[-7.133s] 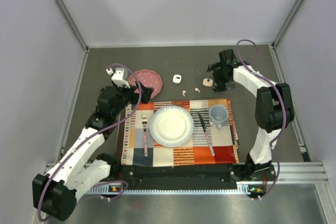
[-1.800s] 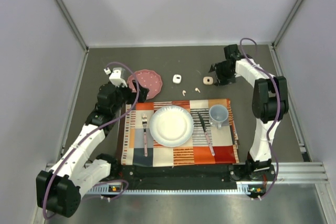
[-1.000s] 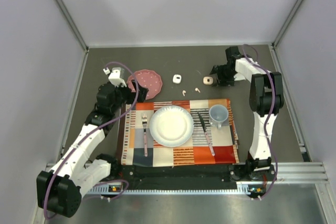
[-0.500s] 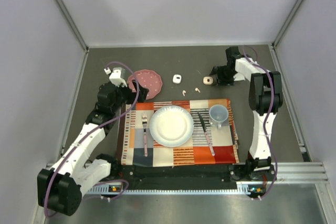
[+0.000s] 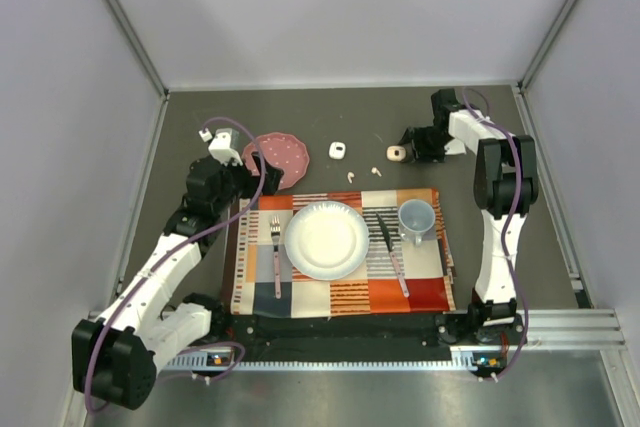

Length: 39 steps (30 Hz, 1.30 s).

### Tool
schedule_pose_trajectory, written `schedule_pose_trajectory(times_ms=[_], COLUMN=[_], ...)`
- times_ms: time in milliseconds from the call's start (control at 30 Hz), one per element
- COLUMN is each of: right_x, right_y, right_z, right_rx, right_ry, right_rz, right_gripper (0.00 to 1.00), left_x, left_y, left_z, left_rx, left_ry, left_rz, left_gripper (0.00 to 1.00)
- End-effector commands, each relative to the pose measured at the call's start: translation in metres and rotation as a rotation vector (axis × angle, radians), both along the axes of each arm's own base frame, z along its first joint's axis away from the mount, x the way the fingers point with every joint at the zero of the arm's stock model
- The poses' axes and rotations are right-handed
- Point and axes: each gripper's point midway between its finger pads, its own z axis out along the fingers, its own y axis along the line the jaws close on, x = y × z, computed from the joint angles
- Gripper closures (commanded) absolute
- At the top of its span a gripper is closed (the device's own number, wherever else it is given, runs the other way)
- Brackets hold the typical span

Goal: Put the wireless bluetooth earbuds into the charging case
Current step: Pick up the charging case from the center of the board.

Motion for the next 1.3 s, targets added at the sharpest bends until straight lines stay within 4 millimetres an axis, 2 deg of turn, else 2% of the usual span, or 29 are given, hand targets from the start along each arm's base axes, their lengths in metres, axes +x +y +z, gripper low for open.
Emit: schedule_pose_trajectory(times_ms=[0, 100, 167, 467, 667, 867, 1000, 1067, 1167, 1200, 1267], right_x=[0.001, 0.001, 0.002, -0.002, -0.004, -0.007, -0.005, -0.005, 0.007, 0.013, 0.027], right_y=[-0.001, 0.002, 0.005, 0.001, 0.0, 0.0, 0.004, 0.007, 0.016, 0.022, 0.028], right_z=[-0.013, -0.015, -0.013, -0.014, -0.019, -0.022, -0.018, -0.017, -0.005, 0.002, 0.02], right_rx=[0.0, 0.014, 0.026, 0.007, 0.005, 0.005, 0.022, 0.034, 0.091, 0.129, 0.177], right_ry=[0.019, 0.021, 0.019, 0.024, 0.035, 0.04, 0.008, -0.011, -0.135, -0.196, -0.364], right_rz=[0.009, 0.025, 0.031, 0.008, 0.006, 0.016, 0.049, 0.062, 0.092, 0.107, 0.102], right_gripper=[0.47, 0.39, 0.38, 0.42, 0.53, 0.68, 0.86, 0.91, 0.96, 1.0, 1.0], left_x=[0.006, 0.006, 0.006, 0.006, 0.005, 0.004, 0.002, 0.002, 0.001, 0.001, 0.0], left_y=[-0.001, -0.001, -0.001, -0.001, 0.0, 0.0, -0.001, 0.0, 0.0, 0.0, -0.001], left_z=[0.013, 0.013, 0.013, 0.013, 0.014, 0.018, 0.019, 0.022, 0.023, 0.024, 0.024], left_rx=[-0.024, -0.025, -0.025, -0.028, -0.027, -0.034, -0.046, -0.05, -0.058, -0.061, -0.065], left_ry=[-0.044, -0.044, -0.044, -0.042, -0.046, -0.056, -0.068, -0.079, -0.084, -0.086, -0.088], left_rz=[0.0, 0.0, -0.001, 0.0, 0.002, -0.001, -0.004, -0.001, 0.001, -0.002, -0.009], left_gripper=[0.01, 0.01, 0.01, 0.01, 0.01, 0.01, 0.01, 0.01, 0.01, 0.01, 0.01])
